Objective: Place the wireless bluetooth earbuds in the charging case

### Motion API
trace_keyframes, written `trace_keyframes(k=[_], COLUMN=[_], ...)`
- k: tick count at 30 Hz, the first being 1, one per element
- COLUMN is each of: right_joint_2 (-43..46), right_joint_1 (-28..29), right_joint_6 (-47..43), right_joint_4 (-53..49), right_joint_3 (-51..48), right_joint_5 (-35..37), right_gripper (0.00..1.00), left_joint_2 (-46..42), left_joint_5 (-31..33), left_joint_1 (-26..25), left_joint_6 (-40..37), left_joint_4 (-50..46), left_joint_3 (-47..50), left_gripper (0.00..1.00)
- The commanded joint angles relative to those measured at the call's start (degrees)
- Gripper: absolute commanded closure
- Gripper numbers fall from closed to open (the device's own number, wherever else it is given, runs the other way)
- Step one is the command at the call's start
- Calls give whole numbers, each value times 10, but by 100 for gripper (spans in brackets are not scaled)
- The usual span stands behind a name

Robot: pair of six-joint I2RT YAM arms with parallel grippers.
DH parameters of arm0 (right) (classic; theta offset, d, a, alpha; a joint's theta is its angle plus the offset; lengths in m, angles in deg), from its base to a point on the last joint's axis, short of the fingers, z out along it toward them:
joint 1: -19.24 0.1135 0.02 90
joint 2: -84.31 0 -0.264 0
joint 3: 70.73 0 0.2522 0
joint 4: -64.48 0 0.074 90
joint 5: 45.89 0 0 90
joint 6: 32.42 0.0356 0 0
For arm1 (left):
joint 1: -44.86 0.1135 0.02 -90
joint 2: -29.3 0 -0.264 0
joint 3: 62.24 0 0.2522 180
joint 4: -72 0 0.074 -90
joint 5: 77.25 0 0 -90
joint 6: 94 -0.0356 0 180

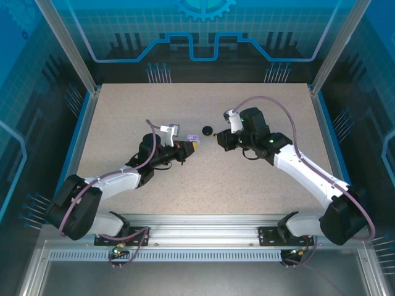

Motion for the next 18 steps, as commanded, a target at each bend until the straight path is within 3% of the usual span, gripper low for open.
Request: trace_keyframes(k=[1,18], right_joint_2=[28,73], right_joint_1=[-6,-3], right_joint_6=[0,31], right_joint_4=[62,133], right_joint_3=[-18,-19], right_joint_5=[-32,-79], right_gripper=[87,87], left_joint_2=[19,41], left_joint_5=[-29,-73], left_joint_1=[-7,-51], left_joint_6=[15,-21], left_joint_4=[91,217], left_joint_3=[-1,-12], left_gripper=[91,91])
